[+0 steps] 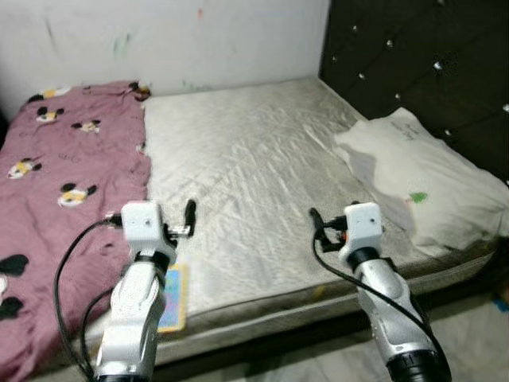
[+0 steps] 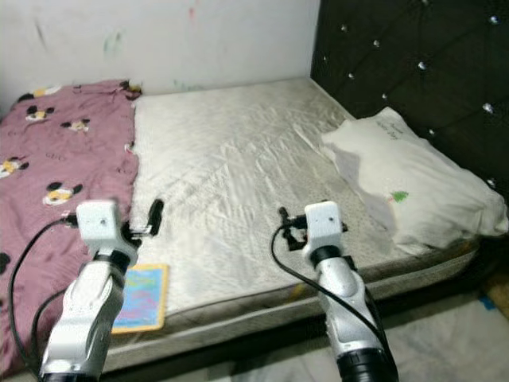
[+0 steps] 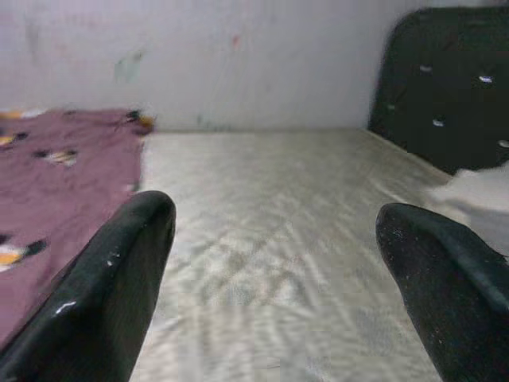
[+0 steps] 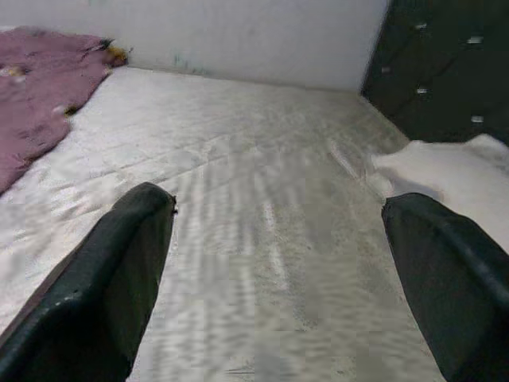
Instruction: Clean up the room
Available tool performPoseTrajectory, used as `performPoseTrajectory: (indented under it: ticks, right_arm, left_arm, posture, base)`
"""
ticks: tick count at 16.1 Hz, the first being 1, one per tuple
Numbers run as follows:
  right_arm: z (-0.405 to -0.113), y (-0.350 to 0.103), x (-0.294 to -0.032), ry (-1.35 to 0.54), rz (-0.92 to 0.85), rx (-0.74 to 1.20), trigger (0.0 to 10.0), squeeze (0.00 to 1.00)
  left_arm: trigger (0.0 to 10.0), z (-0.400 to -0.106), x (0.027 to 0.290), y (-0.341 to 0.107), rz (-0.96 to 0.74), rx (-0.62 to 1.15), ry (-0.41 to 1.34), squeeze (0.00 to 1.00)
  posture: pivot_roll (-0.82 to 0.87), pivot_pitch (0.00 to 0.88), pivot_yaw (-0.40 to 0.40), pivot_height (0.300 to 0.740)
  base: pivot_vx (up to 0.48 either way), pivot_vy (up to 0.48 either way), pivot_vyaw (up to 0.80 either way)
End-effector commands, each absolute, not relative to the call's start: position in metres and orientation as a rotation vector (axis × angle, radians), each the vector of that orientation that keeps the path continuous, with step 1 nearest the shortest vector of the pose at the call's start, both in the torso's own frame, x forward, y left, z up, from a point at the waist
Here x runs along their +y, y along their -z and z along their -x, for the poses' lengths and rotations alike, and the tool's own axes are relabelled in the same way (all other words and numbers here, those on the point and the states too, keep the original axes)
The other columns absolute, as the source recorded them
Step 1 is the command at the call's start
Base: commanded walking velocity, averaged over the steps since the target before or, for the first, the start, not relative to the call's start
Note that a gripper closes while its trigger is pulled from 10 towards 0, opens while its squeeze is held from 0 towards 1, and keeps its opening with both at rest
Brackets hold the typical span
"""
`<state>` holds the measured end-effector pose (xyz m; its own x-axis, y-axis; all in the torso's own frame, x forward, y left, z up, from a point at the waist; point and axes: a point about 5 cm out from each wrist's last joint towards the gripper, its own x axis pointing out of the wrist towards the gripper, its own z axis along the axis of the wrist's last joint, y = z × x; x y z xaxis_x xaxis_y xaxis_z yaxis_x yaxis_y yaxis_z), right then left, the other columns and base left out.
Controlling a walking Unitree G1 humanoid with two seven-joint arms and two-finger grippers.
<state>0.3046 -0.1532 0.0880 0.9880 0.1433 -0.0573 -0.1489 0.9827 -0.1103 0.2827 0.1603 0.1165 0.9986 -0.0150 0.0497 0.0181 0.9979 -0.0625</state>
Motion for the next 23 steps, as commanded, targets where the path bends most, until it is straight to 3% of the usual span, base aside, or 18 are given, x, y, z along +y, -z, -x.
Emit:
performPoseTrajectory:
  ticks: [1, 3, 10, 14, 23]
  right_arm:
    - [-0.309, -0.094, -0.146, -0.162, 0.108, 0.025, 10.0, 0.00]
    - [-0.309, -0.094, -0.147, -0.162, 0.112, 0.024, 10.0, 0.00]
    - [-0.309, -0.095, -0.146, -0.182, 0.139, 0.012, 10.0, 0.00]
    - [-0.309, -0.095, -0.147, -0.181, 0.150, 0.009, 10.0, 0.00]
    - [-0.308, -0.094, -0.147, -0.176, 0.150, 0.014, 10.0, 0.00]
  left_arm:
    - [10.0, -0.282, 0.168, -0.116, 0.051, -0.046, -0.004, 0.00]
    - [10.0, -0.282, 0.168, -0.116, 0.051, -0.046, -0.005, 0.00]
    - [10.0, -0.278, 0.148, -0.118, 0.059, -0.083, 0.111, 0.00]
    - [10.0, -0.277, 0.151, -0.120, 0.070, -0.099, 0.123, 0.00]
    - [10.0, -0.278, 0.149, -0.119, 0.080, -0.097, 0.146, 0.00]
  posture:
    - [-0.02, 0.000, 0.007, 0.740]
    - [-0.02, 0.000, 0.006, 0.740]
    - [-0.03, 0.000, -0.001, 0.740]
    - [-0.03, 0.000, -0.002, 0.740]
    - [-0.03, 0.000, 0.002, 0.740]
  base:
    - [0.000, 0.480, 0.00]
    - [0.000, 0.480, 0.00]
    - [0.000, 0.000, 0.00]
    - [0.000, 0.000, 0.80]
    - [0.310, 0.000, 0.00]
